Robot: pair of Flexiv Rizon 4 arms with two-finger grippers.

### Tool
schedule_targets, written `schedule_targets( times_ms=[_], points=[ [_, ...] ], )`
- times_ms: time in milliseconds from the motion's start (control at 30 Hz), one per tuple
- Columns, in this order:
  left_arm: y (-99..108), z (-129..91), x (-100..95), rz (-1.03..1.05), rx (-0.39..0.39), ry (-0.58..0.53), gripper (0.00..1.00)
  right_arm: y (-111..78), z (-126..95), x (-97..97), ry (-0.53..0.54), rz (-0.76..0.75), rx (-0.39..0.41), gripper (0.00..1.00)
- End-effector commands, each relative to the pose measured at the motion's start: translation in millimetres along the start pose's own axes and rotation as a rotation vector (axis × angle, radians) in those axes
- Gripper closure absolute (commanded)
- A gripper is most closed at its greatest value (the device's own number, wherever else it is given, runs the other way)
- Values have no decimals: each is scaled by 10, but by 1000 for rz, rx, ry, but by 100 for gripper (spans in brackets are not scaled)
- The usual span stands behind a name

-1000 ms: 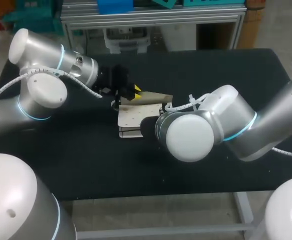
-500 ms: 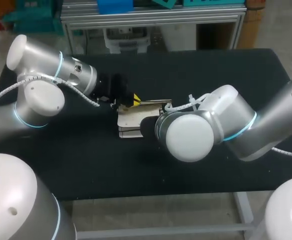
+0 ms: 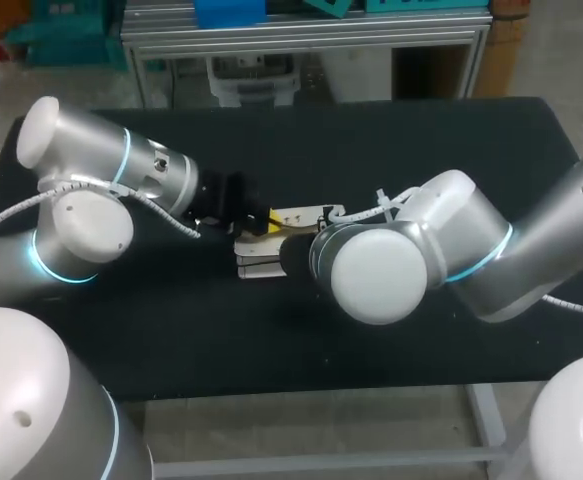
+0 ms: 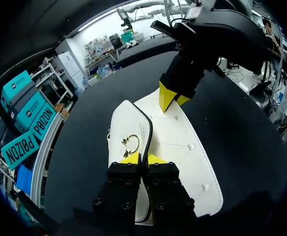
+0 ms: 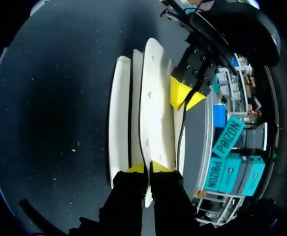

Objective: Pick up the bag, open it, inspect its contents, close it, and place it on the opposite side

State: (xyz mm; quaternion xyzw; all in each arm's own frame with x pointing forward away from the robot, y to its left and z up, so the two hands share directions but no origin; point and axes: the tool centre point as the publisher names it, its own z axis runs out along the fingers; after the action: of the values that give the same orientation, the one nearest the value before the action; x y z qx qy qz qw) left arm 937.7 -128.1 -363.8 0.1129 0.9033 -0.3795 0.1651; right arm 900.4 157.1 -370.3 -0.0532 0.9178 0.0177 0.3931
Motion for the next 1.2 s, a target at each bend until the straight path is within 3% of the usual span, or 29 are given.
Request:
schedule_targets(
  times_ms=[33, 333, 367, 400, 433, 567, 667, 733, 900, 1200],
  points=[
    [84, -43, 76, 2, 1, -8, 100, -25, 19, 29, -124, 1, -9, 100],
    [85, -1, 73, 1, -1, 8, 100, -25, 19, 29, -124, 1, -9, 100],
    [68, 19, 64, 2, -1, 9, 80, -25, 19, 29, -124, 1, -9, 100],
    [56, 30, 57, 3, -1, 8, 68, -25, 19, 29, -124, 1, -9, 100],
    [43, 33, 45, 5, 0, 7, 68, -25, 19, 29, -124, 1, -9, 100],
    [4, -54, -10, 5, 19, -18, 72, -25, 19, 29, -124, 1, -9, 100],
    [-28, -138, -37, 10, 26, -34, 85, -25, 19, 29, -124, 1, -9, 100],
    [-44, -157, -45, 15, 19, -51, 99, -25, 19, 29, -124, 1, -9, 100],
    [-49, -115, -75, 12, 1, -70, 100, -25, 19, 29, -124, 1, -9, 100],
    [5, -152, 112, 15, -18, -43, 100, -25, 19, 29, -124, 1, -9, 100]
  ],
)
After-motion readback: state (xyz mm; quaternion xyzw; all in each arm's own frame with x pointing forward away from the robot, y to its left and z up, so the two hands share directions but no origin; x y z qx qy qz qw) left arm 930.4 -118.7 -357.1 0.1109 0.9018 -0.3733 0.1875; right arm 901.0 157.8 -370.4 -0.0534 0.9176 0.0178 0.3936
